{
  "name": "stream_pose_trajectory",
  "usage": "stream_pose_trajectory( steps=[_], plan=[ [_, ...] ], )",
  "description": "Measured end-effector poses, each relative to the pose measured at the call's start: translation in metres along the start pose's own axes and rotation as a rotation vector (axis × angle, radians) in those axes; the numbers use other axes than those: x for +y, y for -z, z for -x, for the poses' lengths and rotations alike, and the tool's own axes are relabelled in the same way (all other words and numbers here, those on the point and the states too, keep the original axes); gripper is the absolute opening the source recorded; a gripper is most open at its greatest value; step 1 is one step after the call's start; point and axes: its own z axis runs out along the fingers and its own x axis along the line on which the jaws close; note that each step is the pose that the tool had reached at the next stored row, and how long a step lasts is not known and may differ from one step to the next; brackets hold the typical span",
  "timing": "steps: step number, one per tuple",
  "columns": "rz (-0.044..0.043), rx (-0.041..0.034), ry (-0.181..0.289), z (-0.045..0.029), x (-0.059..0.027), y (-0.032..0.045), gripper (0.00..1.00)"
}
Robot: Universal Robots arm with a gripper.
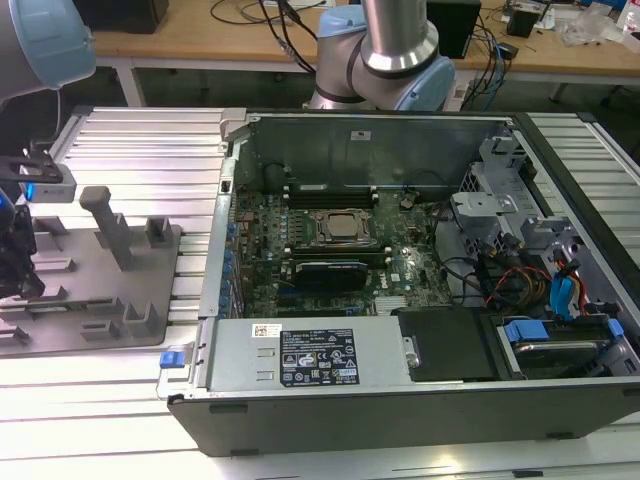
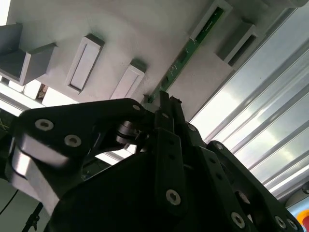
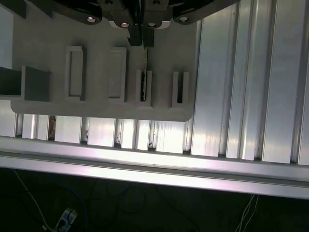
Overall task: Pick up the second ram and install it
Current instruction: 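Pick up the second ram and move it above second insertion slot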
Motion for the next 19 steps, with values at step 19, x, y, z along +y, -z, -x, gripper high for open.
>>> stream_pose_trajectory(
  steps=[19],
  plan=[
    [-0.0362, 0.0034, 0.002, 0.0012, 0.0, -0.0305, 0.28]
  ],
)
